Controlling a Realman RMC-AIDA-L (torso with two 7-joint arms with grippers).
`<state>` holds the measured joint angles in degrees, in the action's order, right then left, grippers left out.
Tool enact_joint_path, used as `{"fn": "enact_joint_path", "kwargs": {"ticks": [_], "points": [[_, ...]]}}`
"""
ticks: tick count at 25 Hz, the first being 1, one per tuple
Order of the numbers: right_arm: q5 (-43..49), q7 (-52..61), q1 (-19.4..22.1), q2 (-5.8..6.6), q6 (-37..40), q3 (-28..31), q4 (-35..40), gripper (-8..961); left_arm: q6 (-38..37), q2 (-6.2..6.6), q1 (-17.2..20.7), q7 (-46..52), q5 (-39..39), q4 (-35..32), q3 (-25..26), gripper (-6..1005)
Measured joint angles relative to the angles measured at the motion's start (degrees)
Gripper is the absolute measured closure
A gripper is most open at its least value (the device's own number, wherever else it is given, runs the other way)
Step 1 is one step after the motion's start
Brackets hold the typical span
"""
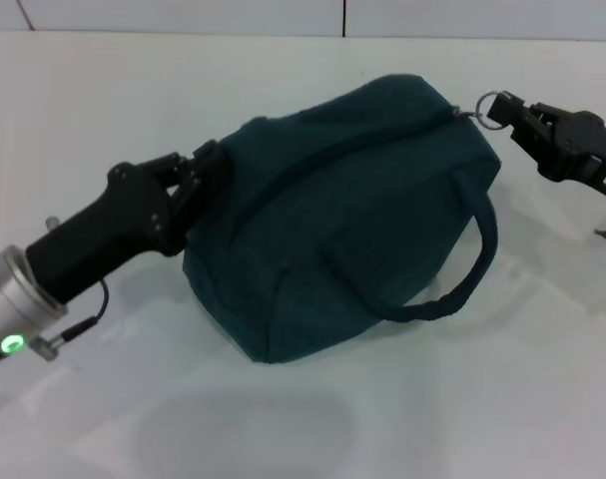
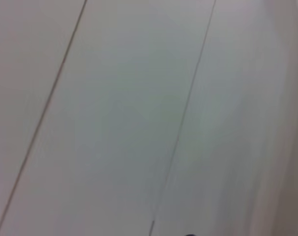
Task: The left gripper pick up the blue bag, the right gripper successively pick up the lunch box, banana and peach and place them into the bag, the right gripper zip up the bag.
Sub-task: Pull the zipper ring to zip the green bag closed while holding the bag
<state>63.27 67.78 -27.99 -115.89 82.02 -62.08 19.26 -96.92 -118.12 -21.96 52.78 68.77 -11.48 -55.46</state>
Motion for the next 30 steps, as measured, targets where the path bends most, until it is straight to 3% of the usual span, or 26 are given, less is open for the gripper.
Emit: {"fn": "enact_joint_path", "kwargs": {"ticks": [6,11,14,17,20,23,27,30], "points": [[0.1,-0.2,0.3,-0.04,0.4,-1.1,-0.1,947,-0.5,0.95,0.7,15.0,1.2,-11.7,0.6,948],[0.1,-0.9,0.4,-0.13,0.8,-1.6,-0.9,946,1.2,2.76,0.5,28.8,3.8,-25.2,1.9,783],[0.0,-1.3,0.5,-0.15,1.2,-1.7,-1.5,946,4.7,2.69,-1.9,37.7,10.6,-34.5,1.7,691],[-0.2,-1.4,0.5,-0.21,1.7,-1.7,-1.5,946,8.4,1.24,-7.4,50.8,25.5,-43.8,1.5,600],[-0.2,-1.4,0.5,-0.21,2.4,-1.7,-1.9,947,8.5,0.45,-13.7,60.0,37.2,-46.6,1.4,555],[-0.3,-1.4,0.5,-0.22,3.0,-1.6,-2.2,947,6.6,0.43,-19.1,66.4,44.0,-46.5,-0.1,505],[-0.3,-1.4,0.8,-0.27,3.9,-1.6,-2.2,946,6.0,0.83,-22.4,72.8,48.8,-46.6,-4.2,424],[-0.3,-1.4,1.3,-0.3,5.1,-1.5,-2.2,946,6.5,0.11,-24.1,75.2,53.2,-47.1,-4.9,363]]}}
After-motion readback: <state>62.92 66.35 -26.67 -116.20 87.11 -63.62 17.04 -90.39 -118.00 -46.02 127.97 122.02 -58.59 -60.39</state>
